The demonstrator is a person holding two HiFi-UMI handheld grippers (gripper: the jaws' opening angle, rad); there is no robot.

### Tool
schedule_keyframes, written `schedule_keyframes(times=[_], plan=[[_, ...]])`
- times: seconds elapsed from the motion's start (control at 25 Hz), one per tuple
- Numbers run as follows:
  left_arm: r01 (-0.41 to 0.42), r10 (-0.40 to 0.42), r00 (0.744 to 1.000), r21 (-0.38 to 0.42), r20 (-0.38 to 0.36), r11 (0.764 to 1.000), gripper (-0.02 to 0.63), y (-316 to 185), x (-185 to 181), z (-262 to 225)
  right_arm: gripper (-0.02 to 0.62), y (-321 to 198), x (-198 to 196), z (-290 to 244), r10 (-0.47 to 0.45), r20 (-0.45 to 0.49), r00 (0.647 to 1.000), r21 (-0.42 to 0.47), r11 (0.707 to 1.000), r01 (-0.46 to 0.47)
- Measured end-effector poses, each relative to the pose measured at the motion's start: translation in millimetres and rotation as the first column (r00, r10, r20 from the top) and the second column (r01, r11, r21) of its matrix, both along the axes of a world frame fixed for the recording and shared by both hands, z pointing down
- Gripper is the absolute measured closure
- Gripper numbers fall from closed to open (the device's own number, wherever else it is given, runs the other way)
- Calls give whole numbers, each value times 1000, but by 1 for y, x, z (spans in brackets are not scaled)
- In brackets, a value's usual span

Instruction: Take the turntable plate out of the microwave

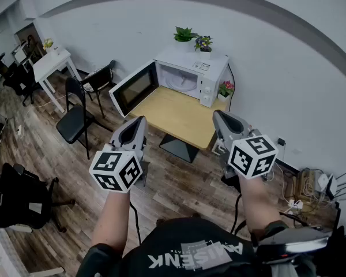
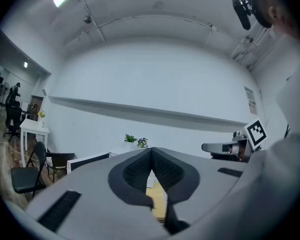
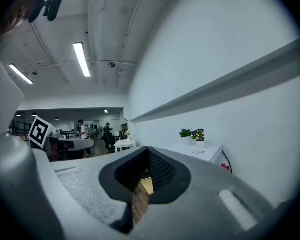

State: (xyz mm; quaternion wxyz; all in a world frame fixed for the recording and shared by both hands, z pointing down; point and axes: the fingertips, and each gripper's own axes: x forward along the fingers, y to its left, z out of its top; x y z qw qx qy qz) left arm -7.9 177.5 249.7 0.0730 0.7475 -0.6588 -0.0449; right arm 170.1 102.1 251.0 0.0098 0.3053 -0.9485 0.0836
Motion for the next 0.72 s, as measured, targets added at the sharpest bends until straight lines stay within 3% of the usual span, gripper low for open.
schedule_keyframes(times=[0.28,0.44,0.72], plan=[[-10,10,1000,4,6,1000,604,8,-1,0,592,7,-2,3,2,-5,1000,-7,1000,-2],[1,-1,1000,-4,29,1000,604,12,-2,3,592,5,4,1,47,42,998,-13,999,-46],[20,-20,999,2,35,1000,604,17,-14,7,592,12,-2,1,42,62,997,-40,998,-39]])
